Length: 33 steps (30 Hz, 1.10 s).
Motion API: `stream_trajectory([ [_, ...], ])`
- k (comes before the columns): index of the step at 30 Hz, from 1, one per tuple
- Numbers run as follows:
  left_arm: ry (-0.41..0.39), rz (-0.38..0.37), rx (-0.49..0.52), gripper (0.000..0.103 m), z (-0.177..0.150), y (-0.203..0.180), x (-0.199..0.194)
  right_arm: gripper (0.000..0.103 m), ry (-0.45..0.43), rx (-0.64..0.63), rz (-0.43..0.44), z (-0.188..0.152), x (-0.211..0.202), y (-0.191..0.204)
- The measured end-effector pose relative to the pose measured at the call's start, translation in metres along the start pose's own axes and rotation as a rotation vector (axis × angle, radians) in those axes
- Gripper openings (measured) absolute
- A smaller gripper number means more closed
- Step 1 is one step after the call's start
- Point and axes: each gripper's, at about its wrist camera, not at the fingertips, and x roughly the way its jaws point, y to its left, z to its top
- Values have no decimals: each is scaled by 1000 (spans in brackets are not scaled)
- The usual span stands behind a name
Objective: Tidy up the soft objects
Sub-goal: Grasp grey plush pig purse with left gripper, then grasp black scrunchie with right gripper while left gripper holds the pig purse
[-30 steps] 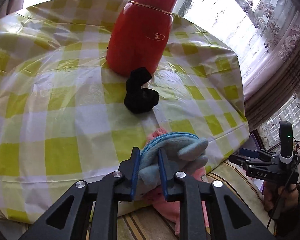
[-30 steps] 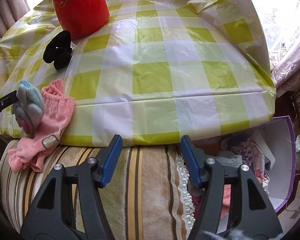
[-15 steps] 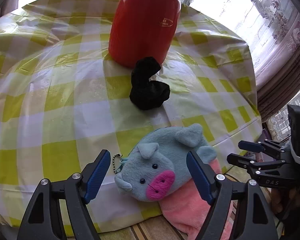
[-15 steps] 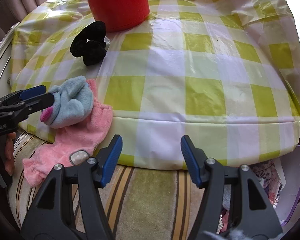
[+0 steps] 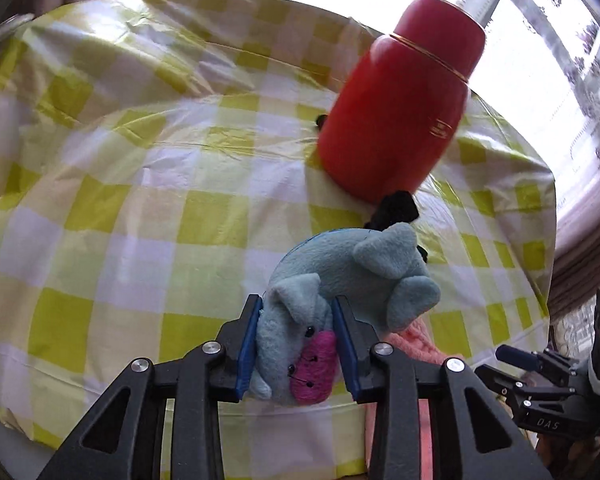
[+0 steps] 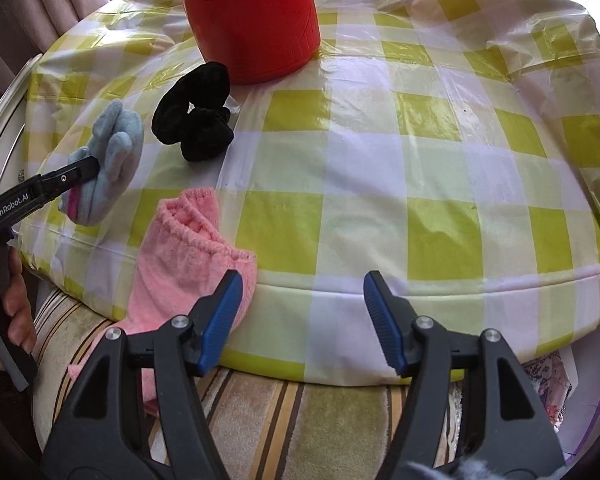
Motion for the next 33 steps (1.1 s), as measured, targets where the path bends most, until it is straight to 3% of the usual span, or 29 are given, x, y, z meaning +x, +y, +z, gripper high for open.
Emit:
stream_trajectory([
  [1, -10, 15, -36, 39, 4, 8, 0, 68, -7, -4, -2, 5, 1, 3],
  [5, -12, 56, -95, 67, 3, 23, 7, 69, -56, -31, -10, 31, 3, 20],
  [13, 8, 70, -91, 70, -7, 30, 17, 77, -134, -128, -42, 75, 20, 68],
  [16, 9, 77, -90, 75, -6, 31, 19, 78, -127, -150, -56, 81, 34, 83],
  [25, 28, 125, -69, 77, -6, 29, 28, 78, -123, -183, -117, 86, 62, 101],
  [30, 26, 131, -44, 74, -6, 25, 30, 78, -112, -176, -127, 88, 73, 101],
  [33, 21, 139, -12, 66, -8, 19, 31, 78, -84, -172, -129, 88, 84, 100],
])
